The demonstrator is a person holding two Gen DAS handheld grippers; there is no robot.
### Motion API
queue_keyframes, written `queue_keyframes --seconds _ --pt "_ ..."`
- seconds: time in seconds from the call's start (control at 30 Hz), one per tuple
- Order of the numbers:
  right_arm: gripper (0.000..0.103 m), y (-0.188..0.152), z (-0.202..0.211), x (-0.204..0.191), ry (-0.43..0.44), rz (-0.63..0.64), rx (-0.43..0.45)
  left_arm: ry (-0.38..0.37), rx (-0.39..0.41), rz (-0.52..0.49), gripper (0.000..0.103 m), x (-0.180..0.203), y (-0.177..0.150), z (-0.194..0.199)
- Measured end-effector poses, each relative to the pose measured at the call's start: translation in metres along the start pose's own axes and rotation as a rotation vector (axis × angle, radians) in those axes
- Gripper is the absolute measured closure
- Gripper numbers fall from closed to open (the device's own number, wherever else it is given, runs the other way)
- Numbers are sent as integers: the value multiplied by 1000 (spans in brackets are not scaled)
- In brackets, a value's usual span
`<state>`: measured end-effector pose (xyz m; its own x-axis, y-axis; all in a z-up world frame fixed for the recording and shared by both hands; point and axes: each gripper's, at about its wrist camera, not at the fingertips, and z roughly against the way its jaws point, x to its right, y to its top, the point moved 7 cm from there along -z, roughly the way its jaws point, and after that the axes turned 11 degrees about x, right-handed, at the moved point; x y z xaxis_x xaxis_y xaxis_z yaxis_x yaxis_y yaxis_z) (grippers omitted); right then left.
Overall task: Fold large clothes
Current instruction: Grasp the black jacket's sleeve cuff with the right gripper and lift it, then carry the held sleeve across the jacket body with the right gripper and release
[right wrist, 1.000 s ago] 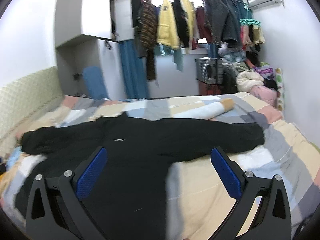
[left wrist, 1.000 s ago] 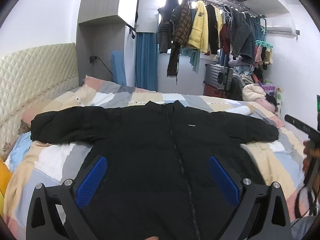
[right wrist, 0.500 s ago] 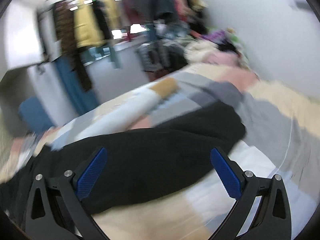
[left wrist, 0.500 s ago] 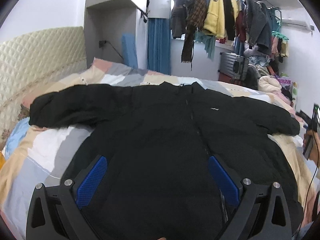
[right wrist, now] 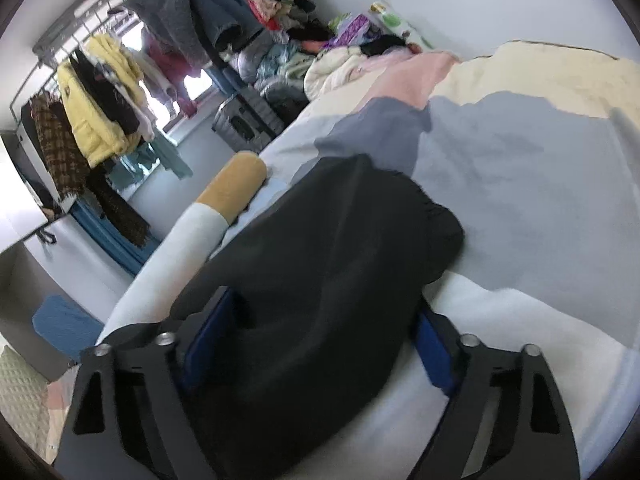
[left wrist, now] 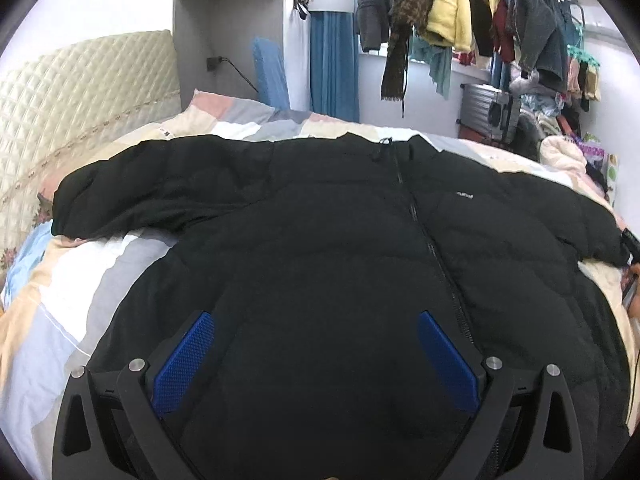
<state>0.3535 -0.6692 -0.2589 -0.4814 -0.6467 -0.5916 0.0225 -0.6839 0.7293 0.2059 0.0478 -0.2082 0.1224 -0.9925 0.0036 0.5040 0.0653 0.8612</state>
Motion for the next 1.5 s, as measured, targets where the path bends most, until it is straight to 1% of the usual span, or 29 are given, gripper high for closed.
queue_keyframes --seconds 0.03,0.07,0.1,0.13,0.17,0.23,0.27,0.43,0.57,0.63,0.73,0.83,0.9,0.97,1.07,1.17,1.27,1.37,1.47,1.5 --pt "43 0 -1 -3 2 7 -6 0 0 -9 1 2 0 0" --pt "62 3 -2 -6 7 13 -4 -1 -1 -15 1 3 0 -1" --pt "75 6 0 -10 13 25 3 -1 0 -19 1 3 1 1" --pt "81 10 3 -15 13 43 17 1 4 -22 1 2 2 3" --pt "89 14 8 -19 13 55 33 2 8 -24 1 2 3 7" --pt "94 24 18 -27 21 53 53 3 14 -24 1 0 6 13" --pt "95 29 21 -30 23 50 60 3 21 -19 1 -3 8 18" --pt "96 68 66 -61 62 59 125 0 65 5 1 -17 19 38" --pt "96 95 98 -92 86 70 167 -15 73 35 1 -28 22 50" --pt "96 108 116 -117 92 93 191 -22 70 52 1 -35 23 53" --pt "96 119 142 -158 82 172 218 -27 74 60 1 -41 25 57" --pt "96 127 166 -199 90 243 244 -23 101 64 1 -50 30 64" --pt "96 128 185 -231 106 286 257 -36 107 74 1 -54 31 67" --pt "96 127 203 -261 133 318 263 -56 111 83 1 -58 31 71" --pt "96 123 226 -301 166 373 280 -62 116 78 1 -63 31 77" --pt "96 111 255 -351 219 422 302 -66 127 62 1 -65 33 83" --pt "96 96 278 -392 273 446 309 -60 149 45 1 -69 36 89" --pt "95 74 299 -441 336 457 309 -68 154 77 1 -80 34 92" --pt "95 41 321 -494 414 506 310 -75 149 118 1 -94 33 94" --pt "95 31 326 -506 431 518 309 -74 152 129 1 -98 33 94"
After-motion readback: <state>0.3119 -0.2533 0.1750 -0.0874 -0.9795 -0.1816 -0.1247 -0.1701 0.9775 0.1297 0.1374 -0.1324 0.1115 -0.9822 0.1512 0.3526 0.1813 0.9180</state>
